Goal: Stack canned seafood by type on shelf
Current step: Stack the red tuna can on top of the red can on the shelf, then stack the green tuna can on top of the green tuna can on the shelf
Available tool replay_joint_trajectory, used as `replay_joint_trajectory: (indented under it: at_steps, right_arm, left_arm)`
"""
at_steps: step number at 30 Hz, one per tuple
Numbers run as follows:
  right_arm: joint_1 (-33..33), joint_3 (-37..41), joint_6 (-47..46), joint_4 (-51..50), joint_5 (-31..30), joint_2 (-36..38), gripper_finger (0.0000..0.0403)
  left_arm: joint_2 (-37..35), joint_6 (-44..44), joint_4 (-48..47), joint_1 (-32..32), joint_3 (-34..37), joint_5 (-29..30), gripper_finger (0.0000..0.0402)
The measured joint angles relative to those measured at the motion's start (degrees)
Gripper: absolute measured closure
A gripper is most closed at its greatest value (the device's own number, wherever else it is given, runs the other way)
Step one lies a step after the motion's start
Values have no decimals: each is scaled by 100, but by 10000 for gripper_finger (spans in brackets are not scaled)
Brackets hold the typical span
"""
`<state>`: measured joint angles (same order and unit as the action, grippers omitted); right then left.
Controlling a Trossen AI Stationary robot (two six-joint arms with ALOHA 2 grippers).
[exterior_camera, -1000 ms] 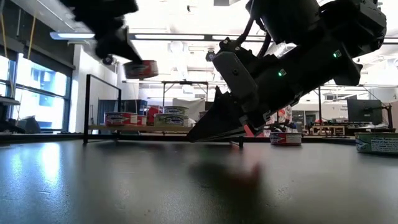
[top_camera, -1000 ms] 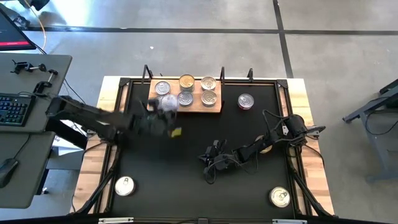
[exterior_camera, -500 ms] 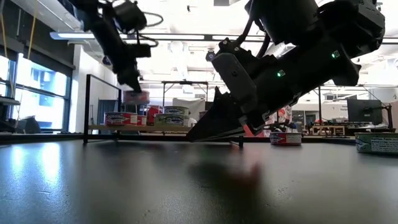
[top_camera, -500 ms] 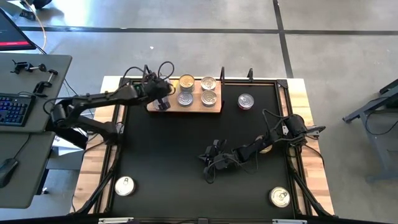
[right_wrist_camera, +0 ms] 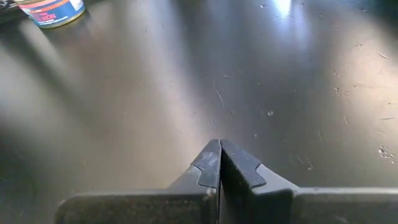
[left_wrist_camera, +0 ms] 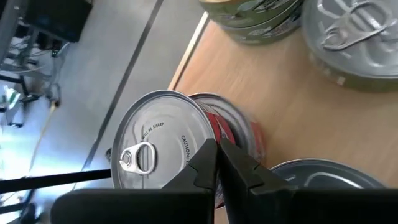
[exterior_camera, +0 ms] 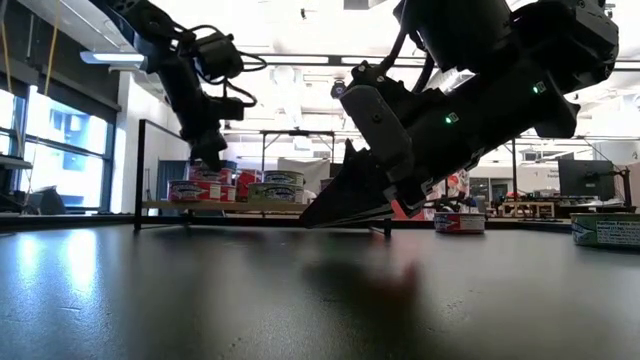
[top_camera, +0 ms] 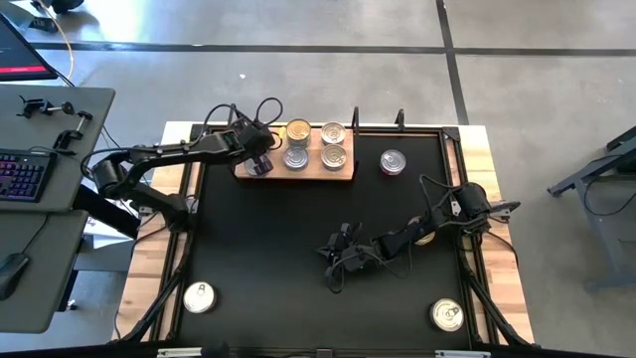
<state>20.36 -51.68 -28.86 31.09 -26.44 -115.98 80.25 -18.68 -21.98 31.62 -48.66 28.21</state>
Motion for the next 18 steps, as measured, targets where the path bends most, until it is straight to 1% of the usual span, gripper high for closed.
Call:
replay_joint_trajectory:
  at_steps: [4,9,18]
  right_arm:
    - [0,0,0,0,0,0,403]
    - [0,0,0,0,0,0,403]
    - [0,0,-22,-2,0,0,403]
  left_arm:
    - [-36,3,14,0,0,-260,392]
    - [-111,30,33,-2,0,-285,378]
    - [-454,222,-36,-33,-2,-370,331]
